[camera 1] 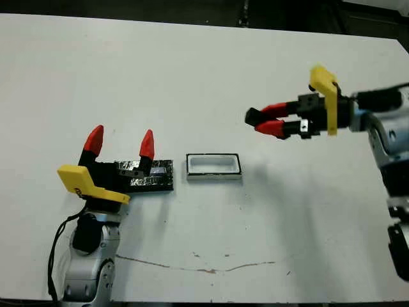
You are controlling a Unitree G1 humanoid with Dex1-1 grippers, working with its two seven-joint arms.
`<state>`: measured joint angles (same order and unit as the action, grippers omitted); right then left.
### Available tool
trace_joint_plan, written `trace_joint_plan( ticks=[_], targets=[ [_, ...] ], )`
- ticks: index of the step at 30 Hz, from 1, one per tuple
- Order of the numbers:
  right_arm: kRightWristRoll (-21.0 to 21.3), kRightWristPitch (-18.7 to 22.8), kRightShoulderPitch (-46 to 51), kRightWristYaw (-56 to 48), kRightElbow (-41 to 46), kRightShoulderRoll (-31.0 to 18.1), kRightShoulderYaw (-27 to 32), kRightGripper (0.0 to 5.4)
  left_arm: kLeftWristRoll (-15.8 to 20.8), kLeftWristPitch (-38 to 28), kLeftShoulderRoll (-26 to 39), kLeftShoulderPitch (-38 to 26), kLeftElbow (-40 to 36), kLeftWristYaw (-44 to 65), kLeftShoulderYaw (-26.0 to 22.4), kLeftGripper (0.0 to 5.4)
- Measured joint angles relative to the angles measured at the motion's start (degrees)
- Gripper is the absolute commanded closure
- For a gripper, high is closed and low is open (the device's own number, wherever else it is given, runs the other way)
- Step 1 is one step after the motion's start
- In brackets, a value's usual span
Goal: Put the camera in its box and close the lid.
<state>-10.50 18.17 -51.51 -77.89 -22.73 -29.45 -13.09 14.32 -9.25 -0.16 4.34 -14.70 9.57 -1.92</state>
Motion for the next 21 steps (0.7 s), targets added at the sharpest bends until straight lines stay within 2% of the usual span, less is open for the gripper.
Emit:
trace_joint_plan(
  ticks=[6, 9, 12, 17, 21],
  targets=[
    [-0.20, -0.32, -3.46, -5.65, -7.24, 6.14, -3.34, 3.73, -0.89, 0.31, 0.01, -0.06, -0.32, -0.47, 0.00, 0.00],
    [-0.16, -3.04, -4.98, -7.72, -11.61, 9.23, -3.73, 3.73, -1.13, 0.34, 0.00, -0.07, -0.42, -0.60, 0.01, 0.00],
    [-0.04, -3.59, -5.73, -8.67, -13.93, 11.50, -4.07, 3.73, -1.26, 0.34, 0.00, -0.08, -0.45, -0.62, -0.03, 0.00],
    [1.12, -6.46, -6.22, -8.78, -14.41, 14.35, -4.97, 3.73, -1.25, 0.49, 0.00, -0.07, -0.58, -0.68, 0.03, 0.00],
    [2.44, -6.41, -6.21, -7.98, -12.57, 14.59, -6.03, 3.73, -1.16, 0.50, -0.02, -0.07, -0.62, -0.67, -0.01, 0.00]
  ],
)
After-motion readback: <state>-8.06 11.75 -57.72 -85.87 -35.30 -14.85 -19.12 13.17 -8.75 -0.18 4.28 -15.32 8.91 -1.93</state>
